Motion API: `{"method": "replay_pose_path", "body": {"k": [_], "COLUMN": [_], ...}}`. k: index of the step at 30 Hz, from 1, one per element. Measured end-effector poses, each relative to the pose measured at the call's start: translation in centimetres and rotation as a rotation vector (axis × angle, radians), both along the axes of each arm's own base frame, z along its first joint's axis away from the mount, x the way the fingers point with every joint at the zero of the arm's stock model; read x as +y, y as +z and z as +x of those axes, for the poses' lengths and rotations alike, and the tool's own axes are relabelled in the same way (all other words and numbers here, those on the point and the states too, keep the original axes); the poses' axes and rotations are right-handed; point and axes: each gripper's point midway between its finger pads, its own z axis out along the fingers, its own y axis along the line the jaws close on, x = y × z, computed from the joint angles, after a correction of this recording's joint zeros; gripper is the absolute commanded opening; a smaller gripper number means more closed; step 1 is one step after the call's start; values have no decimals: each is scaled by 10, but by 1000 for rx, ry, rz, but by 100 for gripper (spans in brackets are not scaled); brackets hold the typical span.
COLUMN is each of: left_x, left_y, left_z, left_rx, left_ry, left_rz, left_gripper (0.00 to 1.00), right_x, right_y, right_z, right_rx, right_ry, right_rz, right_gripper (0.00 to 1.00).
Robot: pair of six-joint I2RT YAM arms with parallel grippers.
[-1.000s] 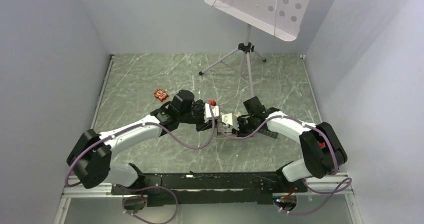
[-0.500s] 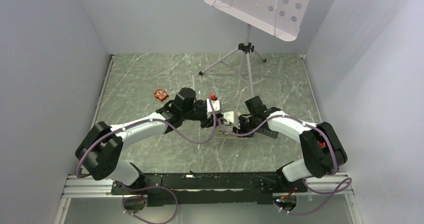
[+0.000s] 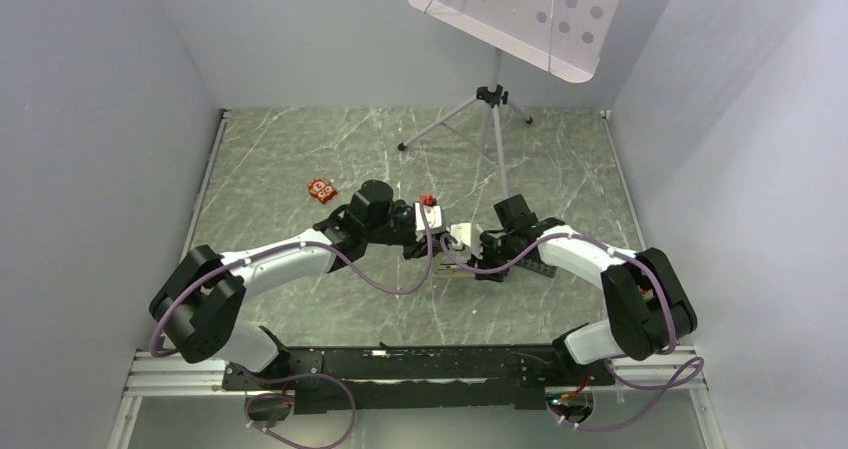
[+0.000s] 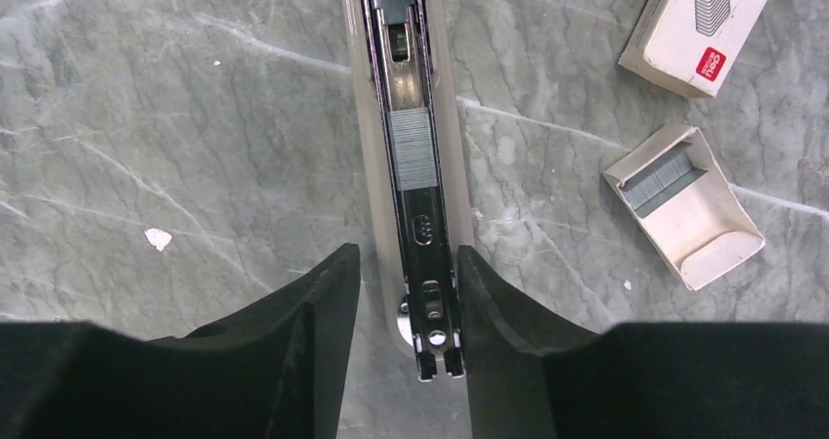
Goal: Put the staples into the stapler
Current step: Close the stapler at the center of the board.
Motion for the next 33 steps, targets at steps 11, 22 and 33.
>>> {"method": "replay_pose_path", "body": {"k": [11,22,33], "left_x": [3,-1,-8], "left_y": [-1,-1,-1], "left_z": [-5,-2,1], "left_rx": [-43,-28,-3], "left_ry": [-3,-4,-19], "left_rz": [33,45,62], "left_gripper": [0,0,0], "right_x": [-4,-18,-21], "right_y": [5,6,7], "right_z": [3,7,10], "right_rx": [28,49,20], "right_ry": [-27,-65,-26], "right_rz": [69,101,117], "right_gripper": [47,43,22]}}
